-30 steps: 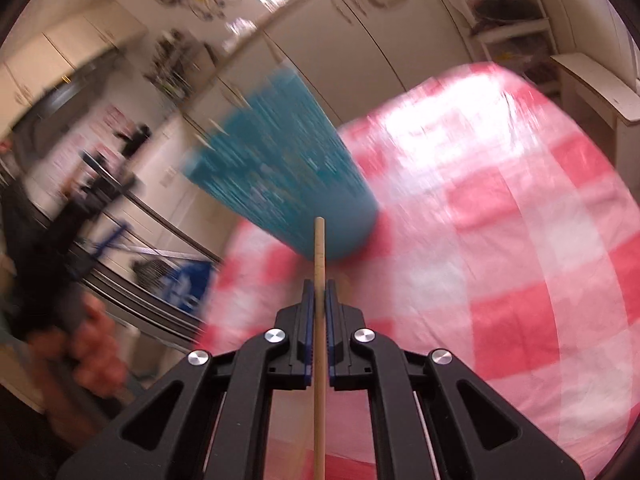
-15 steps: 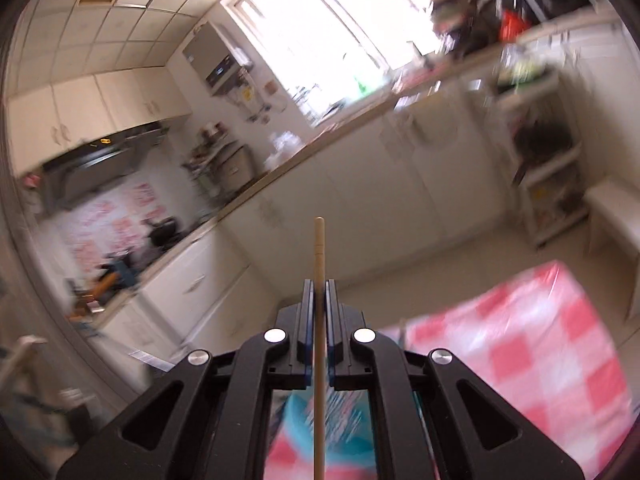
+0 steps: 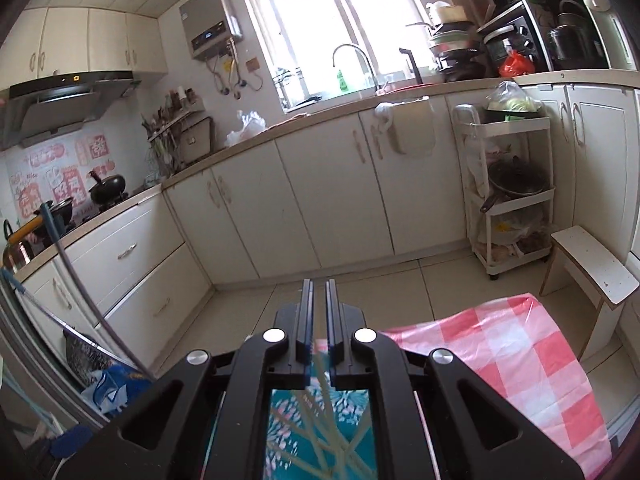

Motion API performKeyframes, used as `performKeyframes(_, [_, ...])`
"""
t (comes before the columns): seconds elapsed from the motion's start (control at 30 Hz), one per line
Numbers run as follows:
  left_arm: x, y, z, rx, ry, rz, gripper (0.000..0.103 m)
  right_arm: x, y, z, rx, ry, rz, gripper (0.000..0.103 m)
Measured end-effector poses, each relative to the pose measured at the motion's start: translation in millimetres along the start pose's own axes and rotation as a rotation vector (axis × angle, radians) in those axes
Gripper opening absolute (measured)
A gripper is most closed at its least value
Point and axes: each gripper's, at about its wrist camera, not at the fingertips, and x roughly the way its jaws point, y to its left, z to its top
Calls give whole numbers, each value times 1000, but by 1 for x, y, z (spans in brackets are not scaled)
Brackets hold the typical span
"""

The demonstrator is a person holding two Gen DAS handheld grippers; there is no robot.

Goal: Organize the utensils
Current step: 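Carry the right tool's chopstick over the basket and open it, then lower the right tool to the last chopsticks and close on one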

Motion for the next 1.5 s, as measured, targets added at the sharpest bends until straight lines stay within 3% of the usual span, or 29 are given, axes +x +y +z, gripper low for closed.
performKeyframes(0.23, [-1,0,0,1,-5,3,93,-38,8,-6,-30,-14,39,20])
performKeyframes(0.37, [-2,0,0,3,-5,1,94,-75,-1,-28,-19,4,32,24])
performKeyframes(0.5, [-1,1,-1,-1,0,3,94,-88,-9,-80,-36,150,-11,25])
performKeyframes(0.57, [-1,2,-1,-4,10,1,94,-82,-15,-114,-48,273,-25,24])
performKeyframes(0.7, [1,0,-6,25,27,10,94,-65,-19,-155,-73,415,-49,19])
performKeyframes(1.07, [10,-10,-19,101,75,9,95,-41,-10,-181,-174,517,-95,15])
performKeyframes(1.3, [28,-27,-48,168,189,-28,95,-45,-7,-189,-257,531,-111,12])
performKeyframes(1.5, [58,-53,-93,227,368,-98,95,-51,-34,-181,-180,527,-143,6])
